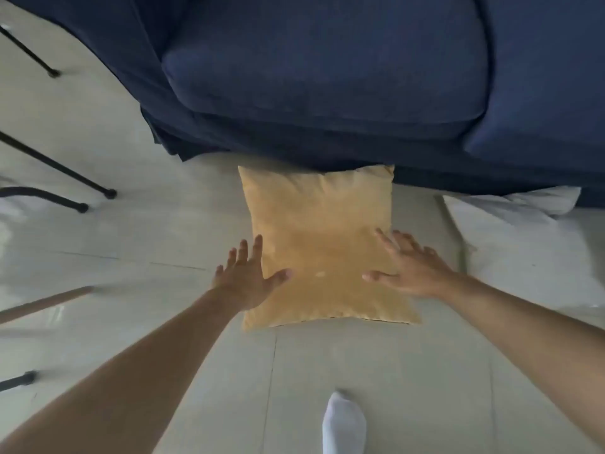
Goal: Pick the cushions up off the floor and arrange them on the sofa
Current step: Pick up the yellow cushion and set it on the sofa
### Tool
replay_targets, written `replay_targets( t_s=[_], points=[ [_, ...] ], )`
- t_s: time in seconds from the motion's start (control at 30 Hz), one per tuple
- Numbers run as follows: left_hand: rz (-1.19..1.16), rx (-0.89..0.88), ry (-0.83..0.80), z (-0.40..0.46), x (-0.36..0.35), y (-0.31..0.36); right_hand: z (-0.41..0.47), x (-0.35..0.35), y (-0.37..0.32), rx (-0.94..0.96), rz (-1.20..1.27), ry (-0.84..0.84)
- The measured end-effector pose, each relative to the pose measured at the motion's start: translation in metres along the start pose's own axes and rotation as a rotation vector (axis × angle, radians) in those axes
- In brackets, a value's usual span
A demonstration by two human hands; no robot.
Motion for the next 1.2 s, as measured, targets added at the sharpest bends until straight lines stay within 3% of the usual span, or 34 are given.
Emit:
replay_targets(
  t_s=[0.2, 0.3, 0.63, 0.8, 1.2],
  points=[
    [-0.138, 0.050, -0.101, 0.076, -0.047, -0.032, 0.069, -0.042, 0.015, -0.060, 0.096, -0.018],
    [-0.213, -0.008, -0.133, 0.099, -0.057, -0.040, 0.092, -0.053, 0.022, -0.019, 0.235, -0.047],
    [-0.541, -0.101, -0.167, 0.122, -0.058, -0.033, 0.112, -0.063, 0.020, 0.035, 0.525, -0.054],
    [-0.619, -0.189, -0.105, 0.104, -0.052, -0.029, 0.083, -0.064, 0.002, 0.047, 0.578, -0.017],
    [-0.557, -0.140, -0.058, -0.019, -0.010, -0.033, -0.030, -0.052, -0.026, 0.054, 0.684, 0.048]
  ],
)
Point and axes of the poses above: each hand's wrist, its own z-axis towards the middle knuckle, its own x-axis out of the back of the hand, y = z × x, the point moved 8 cm from there along z, towards the middle knuckle, and after that the axes turned 7 degrees about -z, right-handed, at the moved point
